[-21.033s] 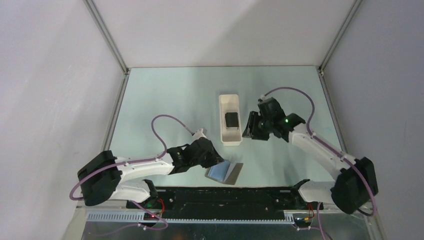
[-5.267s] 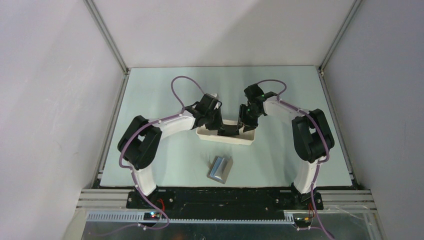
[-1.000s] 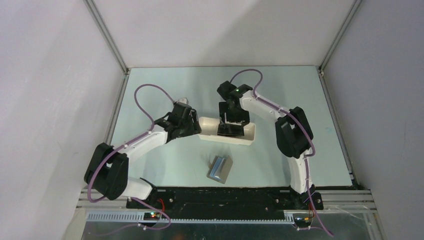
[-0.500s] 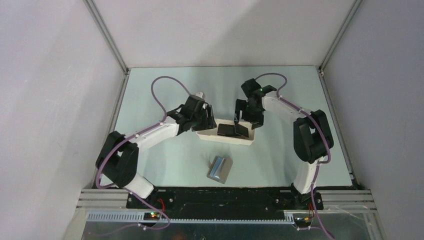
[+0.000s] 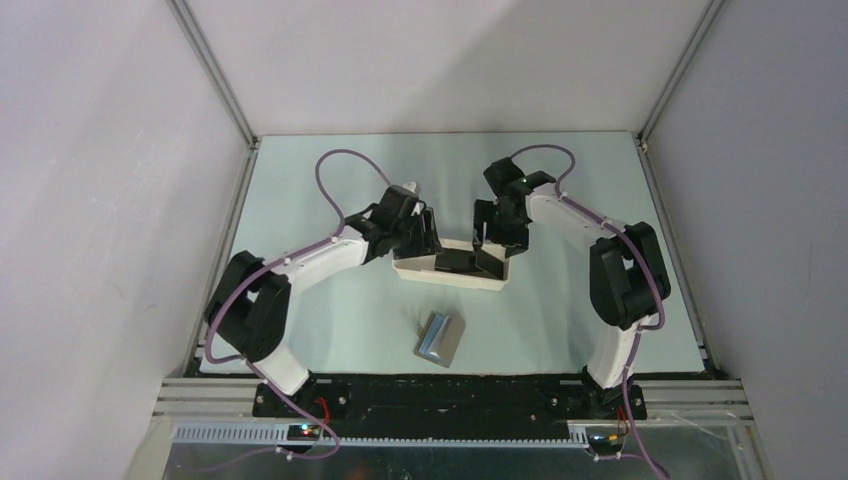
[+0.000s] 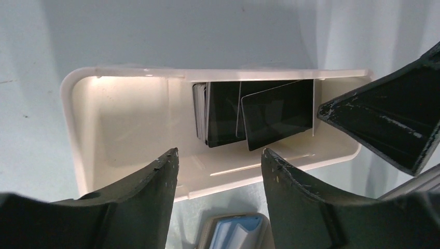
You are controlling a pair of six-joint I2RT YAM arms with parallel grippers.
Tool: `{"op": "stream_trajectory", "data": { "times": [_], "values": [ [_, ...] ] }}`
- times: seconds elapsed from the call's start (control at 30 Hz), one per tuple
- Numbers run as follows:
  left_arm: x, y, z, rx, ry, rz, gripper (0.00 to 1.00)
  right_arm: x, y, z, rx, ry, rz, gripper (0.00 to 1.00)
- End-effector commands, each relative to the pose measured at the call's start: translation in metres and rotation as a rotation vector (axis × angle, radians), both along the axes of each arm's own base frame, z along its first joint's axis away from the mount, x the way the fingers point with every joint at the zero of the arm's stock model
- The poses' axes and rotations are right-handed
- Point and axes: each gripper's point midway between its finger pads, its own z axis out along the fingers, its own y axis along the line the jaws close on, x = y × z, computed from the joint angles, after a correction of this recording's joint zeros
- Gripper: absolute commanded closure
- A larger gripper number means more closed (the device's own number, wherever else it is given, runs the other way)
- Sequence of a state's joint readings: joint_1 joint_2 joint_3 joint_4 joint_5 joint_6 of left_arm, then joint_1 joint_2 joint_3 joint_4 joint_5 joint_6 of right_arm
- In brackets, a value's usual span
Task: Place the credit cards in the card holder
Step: Pick up the credit card from the storage box.
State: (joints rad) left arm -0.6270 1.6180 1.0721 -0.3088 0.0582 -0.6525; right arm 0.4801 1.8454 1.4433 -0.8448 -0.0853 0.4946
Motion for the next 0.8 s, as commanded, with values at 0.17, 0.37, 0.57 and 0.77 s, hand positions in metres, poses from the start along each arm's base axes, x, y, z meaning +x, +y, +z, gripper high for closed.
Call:
{"op": "stream_trajectory", "data": {
  "times": [0.17,0.37,0.57,0.77],
  "values": [
    [0.009,-0.024,0.021,-0.055,-0.043,-0.035,0.36,0.012,0.009,0.017,-0.141,-0.092,0.067,0.22],
    [0.006,-0.019,0.019,-0.042,-0.048,-0.026,0.36,0.011,0.018,0.007,-0.288,-0.097,0.110,0.29],
    [0.006,-0.016,0.018,-0.036,-0.051,-0.021,0.36,0.006,0.012,-0.005,-0.430,-0.095,0.142,0.36],
    [0.006,-0.016,0.017,-0.032,-0.052,-0.020,0.36,0.003,0.006,-0.005,-0.497,-0.102,0.153,0.56]
  ]
}}
